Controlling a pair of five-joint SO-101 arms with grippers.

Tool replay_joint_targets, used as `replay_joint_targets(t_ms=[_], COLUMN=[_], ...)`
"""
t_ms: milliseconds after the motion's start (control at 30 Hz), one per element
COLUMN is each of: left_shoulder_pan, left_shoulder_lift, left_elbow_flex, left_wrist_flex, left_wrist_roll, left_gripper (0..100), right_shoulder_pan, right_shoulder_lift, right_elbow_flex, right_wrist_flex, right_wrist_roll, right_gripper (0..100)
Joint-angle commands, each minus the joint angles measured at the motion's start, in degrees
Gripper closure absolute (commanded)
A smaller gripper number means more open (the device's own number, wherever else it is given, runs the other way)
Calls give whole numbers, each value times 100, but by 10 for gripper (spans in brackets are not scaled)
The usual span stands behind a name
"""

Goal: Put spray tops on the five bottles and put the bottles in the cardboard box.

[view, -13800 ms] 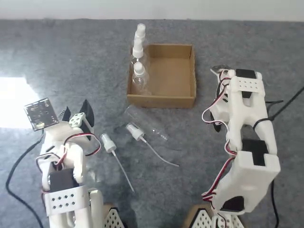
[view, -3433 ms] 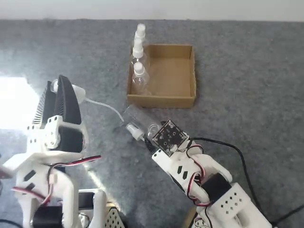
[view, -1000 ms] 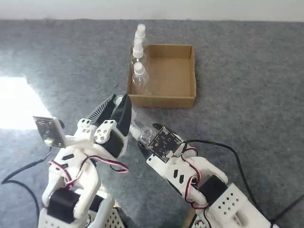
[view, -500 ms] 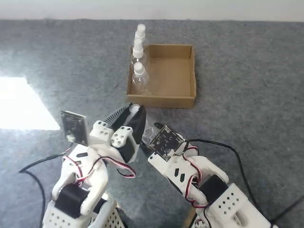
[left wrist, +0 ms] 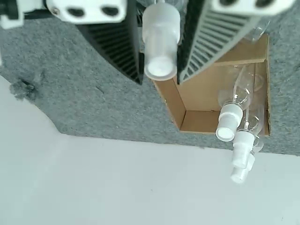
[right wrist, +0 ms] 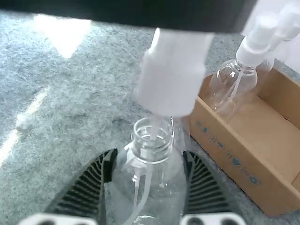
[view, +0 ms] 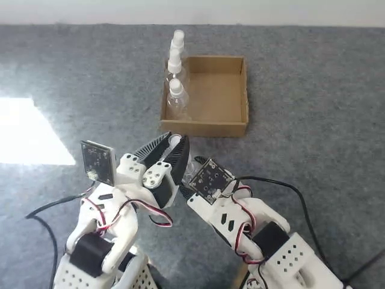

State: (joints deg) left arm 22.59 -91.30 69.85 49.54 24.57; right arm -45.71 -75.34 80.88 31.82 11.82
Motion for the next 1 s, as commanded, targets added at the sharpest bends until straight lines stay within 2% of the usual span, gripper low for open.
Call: replay_joint_targets(t_ms=[0, 200, 433, 667, 967], left_shoulder_pan=[18, -360, -440, -905, -1064], left_shoulder_lift=[-62, -62, -62, -62, -62], left_elbow_flex=[4, -40, -154, -488, -479], left_wrist_flex=[185, 185, 202, 211, 325], left_wrist_roll=[-308, -237, -237, -229, -264], left_gripper=[833, 816, 818, 819, 819], right_shoulder_pan=[127, 127, 127, 127, 127], right_shoulder_lift=[-163, -163, -163, -163, -163], right_elbow_flex=[-193, -193, -185, -158, -158], right_wrist_flex=[-92, -92, -92, -101, -101], right_wrist_roll=[123, 123, 123, 123, 123], right_gripper=[958, 959, 960, 960, 960])
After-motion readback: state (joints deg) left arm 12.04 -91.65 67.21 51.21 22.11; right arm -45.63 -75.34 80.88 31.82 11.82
